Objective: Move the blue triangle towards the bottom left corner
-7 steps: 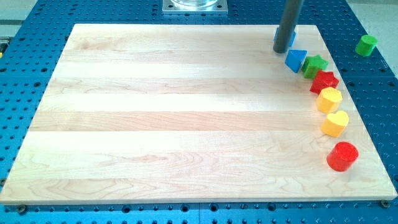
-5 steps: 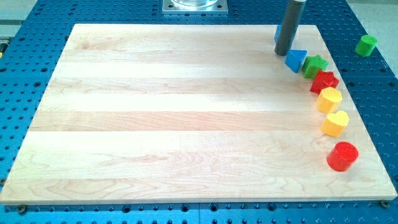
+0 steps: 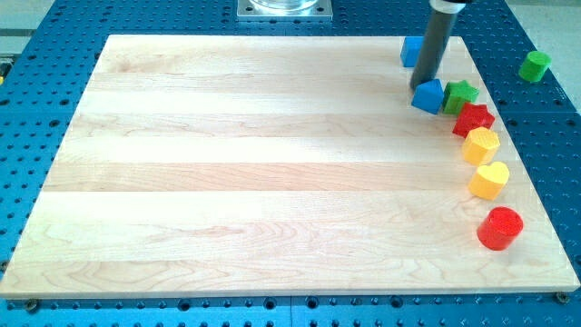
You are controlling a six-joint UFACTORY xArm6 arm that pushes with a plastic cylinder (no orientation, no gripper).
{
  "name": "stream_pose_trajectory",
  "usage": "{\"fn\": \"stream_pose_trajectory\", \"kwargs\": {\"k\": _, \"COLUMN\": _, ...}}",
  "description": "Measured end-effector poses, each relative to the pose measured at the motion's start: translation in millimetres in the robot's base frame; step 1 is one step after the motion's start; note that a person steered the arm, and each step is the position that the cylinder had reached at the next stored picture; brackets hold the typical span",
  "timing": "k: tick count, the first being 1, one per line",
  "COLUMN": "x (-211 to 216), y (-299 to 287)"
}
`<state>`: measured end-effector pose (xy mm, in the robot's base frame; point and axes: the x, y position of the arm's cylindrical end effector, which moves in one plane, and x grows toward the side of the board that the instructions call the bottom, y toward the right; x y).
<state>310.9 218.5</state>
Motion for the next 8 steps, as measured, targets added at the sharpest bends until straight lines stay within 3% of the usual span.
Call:
{"fn": "stream_pose_trajectory", "kwargs": {"k": 2, "x": 19, "y": 68}}
{"fn": "stream_pose_trajectory", "kwargs": {"k": 3, "x": 32, "y": -21}}
{"fn": "stream_pose_trajectory", "kwargs": {"k": 4, "x": 34, "y": -173}}
{"fn": "stream_pose_trajectory", "kwargs": {"k": 5, "x": 35, "y": -247}}
{"fn": "stream_pose_trajectory", "kwargs": {"k": 6, "x": 45, "y": -216}}
{"fn": "stream_pose_trajectory", "kwargs": {"k": 7, "x": 79, "y": -250}}
{"fn": "stream_pose_trajectory", "kwargs": {"k": 8, "x": 159, "y": -342}}
